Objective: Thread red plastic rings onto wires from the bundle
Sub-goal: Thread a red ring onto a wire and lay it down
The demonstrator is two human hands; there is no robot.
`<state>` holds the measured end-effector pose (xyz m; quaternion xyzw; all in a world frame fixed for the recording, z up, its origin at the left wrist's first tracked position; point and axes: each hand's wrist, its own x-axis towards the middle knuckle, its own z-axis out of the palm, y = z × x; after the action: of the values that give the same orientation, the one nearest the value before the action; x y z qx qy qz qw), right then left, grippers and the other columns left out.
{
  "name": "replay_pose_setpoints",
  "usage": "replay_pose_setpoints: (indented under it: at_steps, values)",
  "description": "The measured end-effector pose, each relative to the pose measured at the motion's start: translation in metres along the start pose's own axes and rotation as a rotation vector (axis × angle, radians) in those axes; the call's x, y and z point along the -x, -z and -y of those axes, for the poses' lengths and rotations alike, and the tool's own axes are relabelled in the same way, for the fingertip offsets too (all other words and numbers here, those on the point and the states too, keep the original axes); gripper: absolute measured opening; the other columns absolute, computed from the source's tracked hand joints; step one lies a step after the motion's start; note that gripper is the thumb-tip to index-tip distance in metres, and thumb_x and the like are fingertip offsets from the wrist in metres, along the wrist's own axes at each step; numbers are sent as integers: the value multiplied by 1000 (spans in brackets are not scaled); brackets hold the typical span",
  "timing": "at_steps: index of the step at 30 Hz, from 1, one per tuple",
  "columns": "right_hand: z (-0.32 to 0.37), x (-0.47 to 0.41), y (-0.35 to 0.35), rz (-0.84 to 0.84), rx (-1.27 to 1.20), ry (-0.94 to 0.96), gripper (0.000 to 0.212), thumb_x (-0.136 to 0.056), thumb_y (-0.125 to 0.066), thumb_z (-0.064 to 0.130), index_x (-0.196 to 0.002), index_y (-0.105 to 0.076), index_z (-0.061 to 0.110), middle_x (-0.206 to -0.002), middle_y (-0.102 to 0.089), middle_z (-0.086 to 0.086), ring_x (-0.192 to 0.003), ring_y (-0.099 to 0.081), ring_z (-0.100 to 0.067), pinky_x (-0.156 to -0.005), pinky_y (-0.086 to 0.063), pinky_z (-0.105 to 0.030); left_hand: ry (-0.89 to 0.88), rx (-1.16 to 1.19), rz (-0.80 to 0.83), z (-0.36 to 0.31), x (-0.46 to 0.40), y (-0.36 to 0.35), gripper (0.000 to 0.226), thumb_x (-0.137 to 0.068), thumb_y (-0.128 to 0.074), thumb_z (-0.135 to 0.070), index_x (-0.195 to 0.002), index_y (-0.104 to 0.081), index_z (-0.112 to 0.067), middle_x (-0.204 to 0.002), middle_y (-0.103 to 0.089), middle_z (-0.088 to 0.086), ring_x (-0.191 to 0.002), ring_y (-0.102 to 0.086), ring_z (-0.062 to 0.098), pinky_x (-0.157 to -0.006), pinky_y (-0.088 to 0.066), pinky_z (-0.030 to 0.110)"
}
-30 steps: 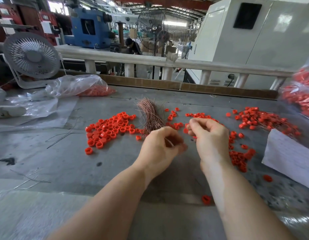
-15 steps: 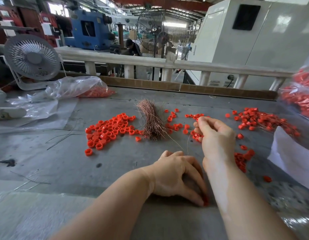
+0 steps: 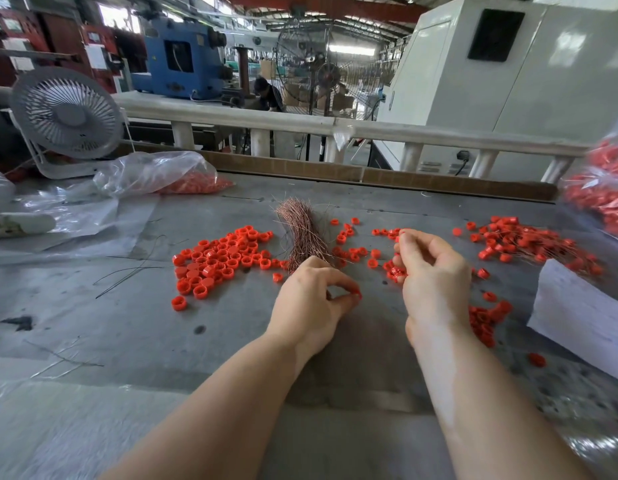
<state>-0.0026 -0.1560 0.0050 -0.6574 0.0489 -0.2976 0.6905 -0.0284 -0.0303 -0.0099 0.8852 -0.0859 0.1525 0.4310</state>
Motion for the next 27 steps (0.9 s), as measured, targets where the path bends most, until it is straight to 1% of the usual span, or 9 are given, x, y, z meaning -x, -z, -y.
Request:
replay_pose_setpoints:
  at_steps: [3, 4, 6, 11, 15, 18, 21, 23, 27]
  values:
    - [2, -2, 1, -82, -15, 68, 21, -91, -57, 14, -77, -60, 29, -67, -59, 7, -50, -52, 5, -51, -40, -11, 44, -48, -47, 0, 0, 1, 9, -78, -73, -28, -87, -73, -29, -93, -51, -10, -94, -51, 14, -90, -42, 33]
    - [3, -2, 1, -113, -38, 80, 21, -93, -54, 13, -79, -59, 29, -66, -59, 6, -49, -52, 3, -49, -40, -12, 60, -62, -62, 1, 0, 3, 8, -78, -73, -29, -86, -73, -31, -94, -53, -9, -99, -51, 16, -92, -41, 39]
    - [5, -3, 2, -174, -70, 108, 20, -95, -50, 14, -81, -55, 28, -65, -61, 3, -50, -54, -2, -50, -40, -17, 98, -70, -78, 1, 0, 6, 7, -80, -71, -29, -86, -72, -33, -96, -54, -9, -101, -51, 17, -93, -41, 41]
    - [12, 0, 3, -196, -53, 285, 21, -95, -47, 9, -93, -50, 29, -70, -62, 3, -61, -61, -8, -59, -45, -22, 170, -236, -74, 5, 1, 7, 11, -83, -66, -34, -94, -69, -36, -103, -50, -11, -104, -48, 16, -85, -30, 30]
    - [11, 4, 0, -86, 18, 369, 20, -92, -51, 2, -100, -54, 21, -79, -62, -1, -73, -63, -11, -67, -48, -24, 172, -228, -36, 8, 1, 6, 16, -85, -66, -28, -100, -70, -29, -110, -41, -10, -95, -56, 16, -95, -40, 36]
    - [9, 7, -3, 16, 73, 335, 20, -90, -56, 5, -100, -59, 22, -85, -64, -2, -81, -63, -19, -72, -50, -29, 127, -194, -66, 8, 1, 4, 19, -83, -68, -25, -102, -70, -25, -112, -39, -12, -86, -54, 14, -87, -43, 27]
    - [7, 10, -4, 142, 122, 291, 25, -92, -54, 6, -89, -61, 30, -82, -65, 3, -78, -63, -16, -70, -50, -30, 46, -76, -177, 5, -1, 3, 16, -78, -71, -18, -94, -73, -24, -96, -39, -17, -74, -45, 1, -71, -38, 14]
    - [6, 11, -5, 237, 159, 256, 32, -90, -55, 4, -83, -59, 34, -77, -64, 6, -74, -62, -15, -68, -50, -32, 7, 35, -234, 2, -2, 3, 14, -77, -73, -14, -88, -74, -22, -88, -44, -18, -69, -47, -5, -64, -36, 7]
    - [6, 16, -8, 334, 218, 247, 36, -83, -64, 1, -85, -51, 35, -76, -62, 3, -72, -60, -12, -69, -49, -28, 35, 346, -236, -4, -3, 7, 19, -77, -72, -11, -82, -70, -29, -86, -57, -12, -63, -52, -7, -58, -41, 6]
